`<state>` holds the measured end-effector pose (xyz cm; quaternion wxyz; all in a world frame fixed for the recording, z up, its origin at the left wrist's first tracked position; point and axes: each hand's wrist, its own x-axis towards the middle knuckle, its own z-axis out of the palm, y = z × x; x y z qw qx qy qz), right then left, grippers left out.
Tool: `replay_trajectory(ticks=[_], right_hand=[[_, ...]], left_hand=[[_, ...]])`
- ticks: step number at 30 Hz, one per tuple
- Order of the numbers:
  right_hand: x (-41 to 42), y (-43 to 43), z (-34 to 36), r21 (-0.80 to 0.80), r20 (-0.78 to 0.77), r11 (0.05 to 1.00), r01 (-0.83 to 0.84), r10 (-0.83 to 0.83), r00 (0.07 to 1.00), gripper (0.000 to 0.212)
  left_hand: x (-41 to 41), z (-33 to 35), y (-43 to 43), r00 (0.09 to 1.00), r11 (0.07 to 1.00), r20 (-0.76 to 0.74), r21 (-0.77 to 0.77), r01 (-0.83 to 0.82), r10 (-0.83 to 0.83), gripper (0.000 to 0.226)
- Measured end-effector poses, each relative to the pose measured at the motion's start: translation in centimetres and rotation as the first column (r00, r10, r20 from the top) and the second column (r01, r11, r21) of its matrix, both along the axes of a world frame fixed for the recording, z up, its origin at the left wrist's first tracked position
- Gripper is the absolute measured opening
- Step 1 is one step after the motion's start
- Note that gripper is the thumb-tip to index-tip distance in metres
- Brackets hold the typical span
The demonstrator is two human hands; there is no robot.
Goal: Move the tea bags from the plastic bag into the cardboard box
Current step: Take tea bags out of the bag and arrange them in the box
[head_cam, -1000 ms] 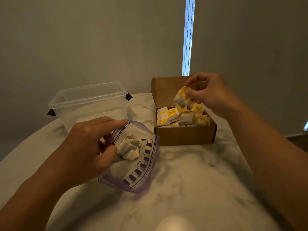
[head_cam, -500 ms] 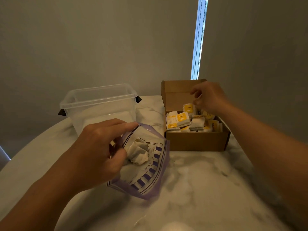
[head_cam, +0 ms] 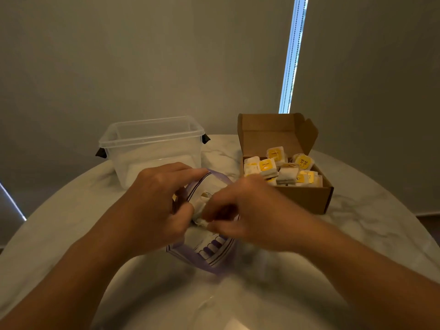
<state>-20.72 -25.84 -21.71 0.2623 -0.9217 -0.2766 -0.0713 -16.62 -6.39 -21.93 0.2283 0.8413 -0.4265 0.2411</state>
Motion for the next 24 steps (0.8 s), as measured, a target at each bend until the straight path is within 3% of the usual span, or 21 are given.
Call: replay_trajectory(ticks=[3,5,9,13,20,24], right_hand=[[1.7,2.6,-2.3,-0.310,0.051,0.941,0.135,-0.126,0.991,0.028],[2.4,3.3,-3.1,-0.378,0.092,0.903,0.205,-0.184,0.979,0.024],[3.2,2.8,-3.6,-0.226,0.179,0.948,0.224,-0.185,0.966,0.005],[3.7,3.6,-3.3,-0.340,0.007,0.904,0.258,-0.272,0.962,0.025],[3.8,3.6,-4.0,-0.374,0.126,0.905,0.203,-0.167,0.978,0.026],[3.3,2.1,-4.3,-0.266,0.170,0.944,0.196,-0.154,0.973,0.023]], left_hand=[[0.2,0.0,0.0,1.000,1.000,-0.009,-0.008,0.016,-0.016,0.052],[0.2,0.1,0.0,1.000,1.000,-0.017,-0.016,0.025,-0.025,0.055],[0.1,0.0,-0.1,1.000,1.000,-0.021,-0.017,0.003,-0.003,0.052],[0.0,0.0,-0.2,0.999,1.000,-0.031,-0.008,0.006,-0.006,0.051],[0.2,-0.2,-0.1,1.000,1.000,-0.018,0.009,-0.009,0.010,0.051],[0.2,-0.1,-0.1,1.000,1.000,-0.012,0.012,-0.008,0.008,0.051]])
